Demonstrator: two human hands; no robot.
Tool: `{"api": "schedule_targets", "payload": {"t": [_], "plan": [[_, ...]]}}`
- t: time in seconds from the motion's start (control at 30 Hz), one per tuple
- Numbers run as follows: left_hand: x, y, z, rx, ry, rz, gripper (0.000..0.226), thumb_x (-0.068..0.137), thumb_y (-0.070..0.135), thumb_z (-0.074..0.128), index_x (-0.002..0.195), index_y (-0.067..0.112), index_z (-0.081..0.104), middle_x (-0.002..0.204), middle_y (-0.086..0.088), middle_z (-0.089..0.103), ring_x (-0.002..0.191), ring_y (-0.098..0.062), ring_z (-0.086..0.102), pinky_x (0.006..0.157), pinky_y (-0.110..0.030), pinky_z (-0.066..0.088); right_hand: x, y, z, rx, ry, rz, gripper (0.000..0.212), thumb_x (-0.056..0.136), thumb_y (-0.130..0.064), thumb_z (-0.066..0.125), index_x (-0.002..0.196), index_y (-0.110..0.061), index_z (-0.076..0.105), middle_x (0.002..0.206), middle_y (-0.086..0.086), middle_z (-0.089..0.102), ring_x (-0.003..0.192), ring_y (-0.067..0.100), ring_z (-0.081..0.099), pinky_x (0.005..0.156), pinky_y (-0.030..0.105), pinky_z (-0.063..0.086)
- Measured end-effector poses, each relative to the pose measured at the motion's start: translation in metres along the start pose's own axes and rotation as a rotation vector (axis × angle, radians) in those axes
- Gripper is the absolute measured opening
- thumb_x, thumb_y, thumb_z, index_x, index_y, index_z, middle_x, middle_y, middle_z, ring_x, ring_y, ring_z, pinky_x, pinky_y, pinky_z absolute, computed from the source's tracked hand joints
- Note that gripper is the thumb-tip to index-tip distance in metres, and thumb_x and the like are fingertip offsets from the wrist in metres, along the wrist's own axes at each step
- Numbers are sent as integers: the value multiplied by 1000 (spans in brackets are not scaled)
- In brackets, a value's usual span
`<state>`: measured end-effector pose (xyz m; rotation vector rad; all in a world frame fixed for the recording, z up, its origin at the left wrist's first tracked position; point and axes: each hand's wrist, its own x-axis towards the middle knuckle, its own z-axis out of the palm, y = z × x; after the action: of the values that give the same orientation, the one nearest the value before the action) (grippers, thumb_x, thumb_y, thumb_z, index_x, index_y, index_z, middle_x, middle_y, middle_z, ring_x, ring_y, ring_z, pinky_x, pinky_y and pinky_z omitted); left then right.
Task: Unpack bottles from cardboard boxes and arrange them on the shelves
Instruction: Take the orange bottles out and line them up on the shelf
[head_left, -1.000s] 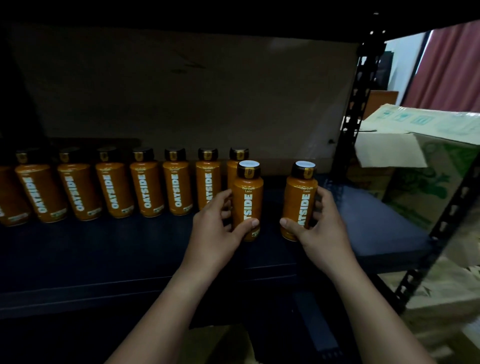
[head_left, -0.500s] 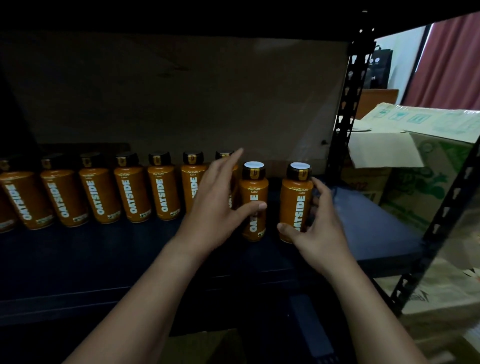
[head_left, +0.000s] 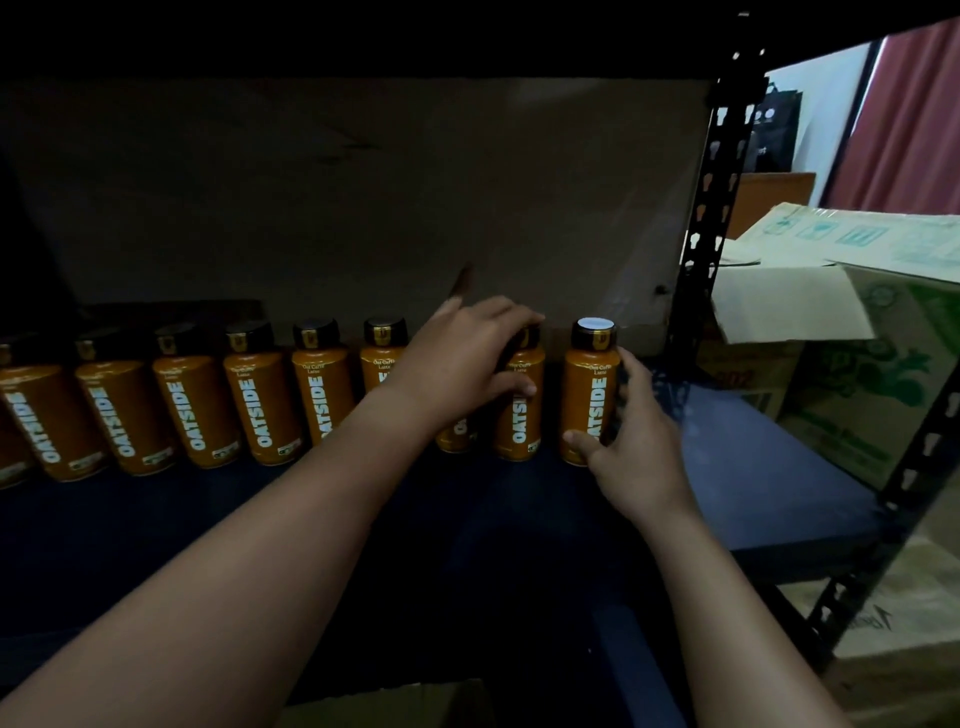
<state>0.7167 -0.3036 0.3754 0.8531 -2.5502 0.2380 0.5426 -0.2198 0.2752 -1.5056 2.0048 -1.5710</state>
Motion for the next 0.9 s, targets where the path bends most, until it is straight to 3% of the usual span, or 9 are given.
{"api": "schedule_targets", "payload": {"t": [0.2,0.37,0.67,0.73,0.9], "plan": [[16,-7,3,40,-28,-22,72,86,47,75,148,30,41,145,1,52,131,-20,52,104,-41,45,17,2,13,-10,22,23,99,82,-7,81,157,-33,23,149,-1,50,136,18,48,111,40,42],[21,-9,5,83,-50,-11,72,88,49,73,149,31,39,143,-1,53,127,-20,55,97,-38,49,24,0,18,1,41,36,96,83,-7,80,156,-32,24,148,0,50,134,19,49,108,37,42],[24,-12,0,107,-128,-23,84,85,57,71,154,32,32,145,-3,50,130,-22,51,96,-38,49,26,3,24,-2,57,42,97,83,-9,81,158,-31,22,150,0,49,136,21,48,113,45,43],[23,-16,-10,89,-172,-95,88,81,59,73,154,31,32,146,-3,50,132,-22,49,96,-39,48,26,5,23,1,57,41,97,84,-10,80,158,-31,22,152,0,48,138,21,47,113,47,42],[28,-42,-34,-33,-288,-294,73,80,47,80,143,31,46,137,4,57,122,-18,55,75,-30,43,25,8,22,4,52,37,94,85,-9,79,158,-32,23,152,0,47,139,20,45,114,47,41]]}}
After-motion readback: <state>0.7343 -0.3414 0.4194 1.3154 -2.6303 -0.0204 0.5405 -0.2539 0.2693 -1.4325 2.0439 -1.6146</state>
